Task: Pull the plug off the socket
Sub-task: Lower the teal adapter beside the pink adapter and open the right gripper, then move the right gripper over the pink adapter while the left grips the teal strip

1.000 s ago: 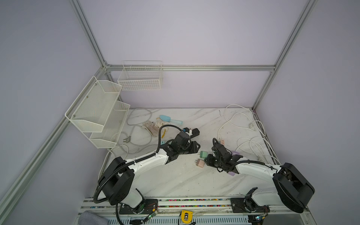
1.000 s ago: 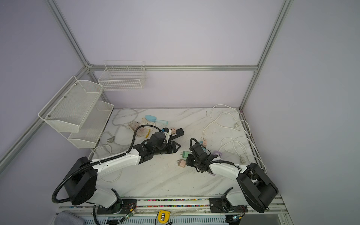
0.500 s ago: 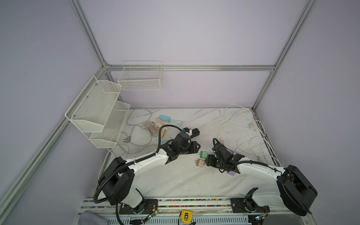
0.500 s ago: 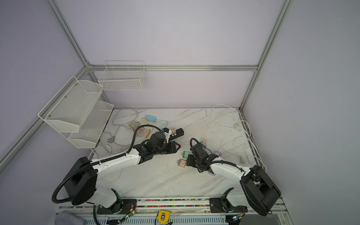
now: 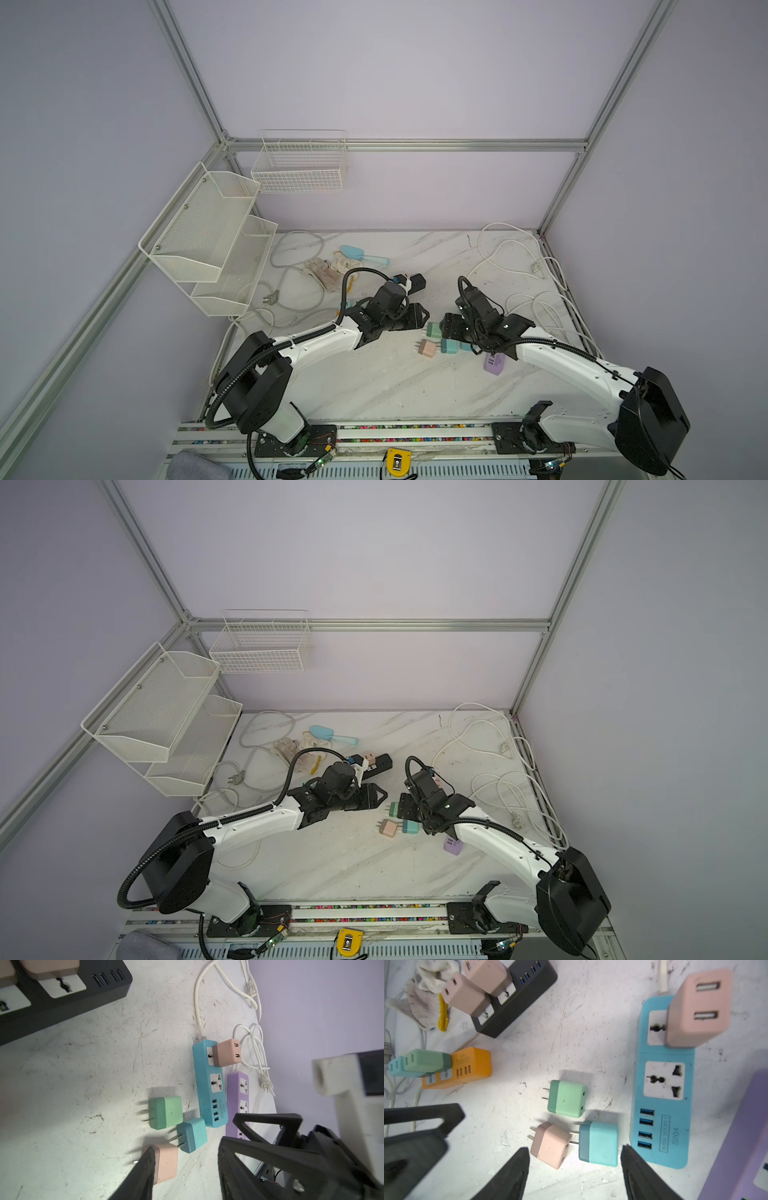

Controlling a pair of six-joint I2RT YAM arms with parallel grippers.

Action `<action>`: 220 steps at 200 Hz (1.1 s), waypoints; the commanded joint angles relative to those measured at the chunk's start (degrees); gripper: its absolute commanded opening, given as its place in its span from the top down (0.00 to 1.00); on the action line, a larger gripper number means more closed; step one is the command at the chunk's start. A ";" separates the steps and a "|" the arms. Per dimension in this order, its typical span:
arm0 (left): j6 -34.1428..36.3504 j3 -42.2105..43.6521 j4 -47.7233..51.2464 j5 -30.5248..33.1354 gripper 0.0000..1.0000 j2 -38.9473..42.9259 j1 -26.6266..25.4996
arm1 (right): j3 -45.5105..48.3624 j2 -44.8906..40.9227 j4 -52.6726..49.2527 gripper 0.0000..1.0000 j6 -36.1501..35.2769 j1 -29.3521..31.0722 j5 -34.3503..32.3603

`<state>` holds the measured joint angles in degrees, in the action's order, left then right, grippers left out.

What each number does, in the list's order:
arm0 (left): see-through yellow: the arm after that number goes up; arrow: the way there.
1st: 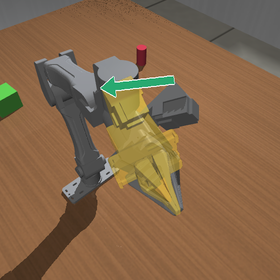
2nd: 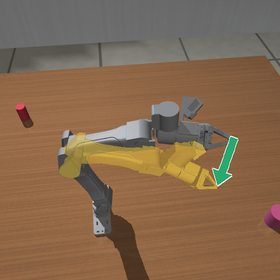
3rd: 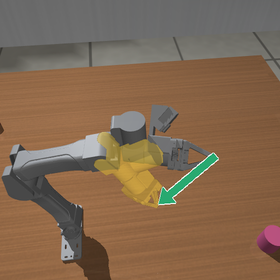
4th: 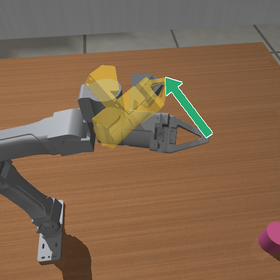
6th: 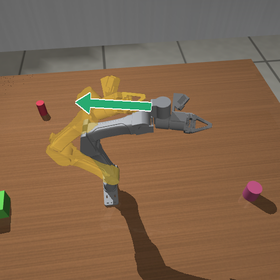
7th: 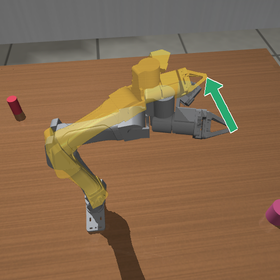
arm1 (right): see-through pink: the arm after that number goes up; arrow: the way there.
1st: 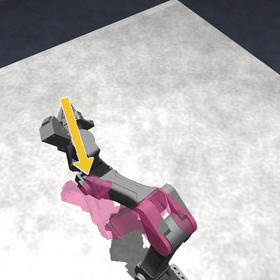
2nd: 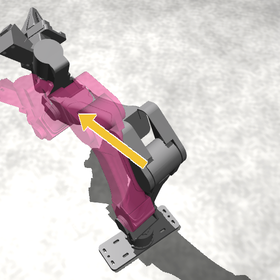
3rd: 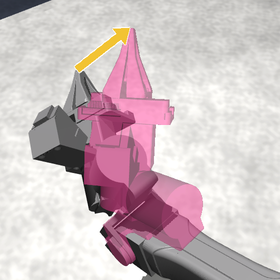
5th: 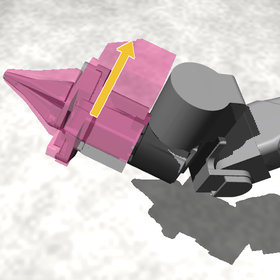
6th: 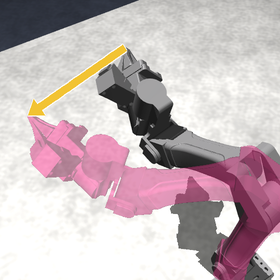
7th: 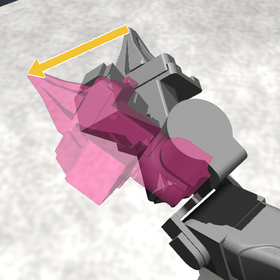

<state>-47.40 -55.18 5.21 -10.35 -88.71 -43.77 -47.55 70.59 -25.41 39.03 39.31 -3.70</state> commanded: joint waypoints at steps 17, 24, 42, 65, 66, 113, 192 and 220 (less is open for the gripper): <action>-0.72 -8.08 -1.79 -2.63 0.50 -3.05 -0.42 | -4.49 -0.92 -7.90 0.27 -1.79 -2.43 -3.42; -0.83 -8.66 -2.16 -2.58 0.50 -3.61 -0.75 | -5.06 -0.82 -8.60 0.27 -2.06 -3.26 -3.50; -1.12 -10.71 -2.65 -3.03 0.50 -5.78 -1.38 | -6.44 -0.14 -11.16 0.26 -2.41 -6.43 -4.36; -1.46 -13.94 -3.22 -3.97 0.50 -9.24 -2.10 | -7.43 0.38 -12.44 0.26 -4.15 -10.36 -4.48; -1.46 -14.05 -3.29 -4.02 0.50 -9.40 -2.15 | -7.50 0.36 -12.41 0.26 -4.27 -10.55 -4.48; -3.19 -19.44 -5.86 -5.25 0.49 -15.77 -3.63 | -10.00 3.65 -12.34 0.26 -9.05 -16.60 -6.44; -5.56 -27.97 -9.43 -6.28 0.52 -27.07 -5.19 | -14.50 13.32 -9.87 0.34 -15.39 -19.69 -7.54; -6.03 -29.74 -9.70 -6.02 0.54 -30.04 -5.27 | -15.59 15.71 -8.86 0.36 -16.30 -20.69 -6.09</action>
<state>-52.16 -78.78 -2.20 -15.88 -117.64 -48.95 -61.49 85.01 -35.20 24.80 19.49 -10.44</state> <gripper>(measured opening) 0.468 0.651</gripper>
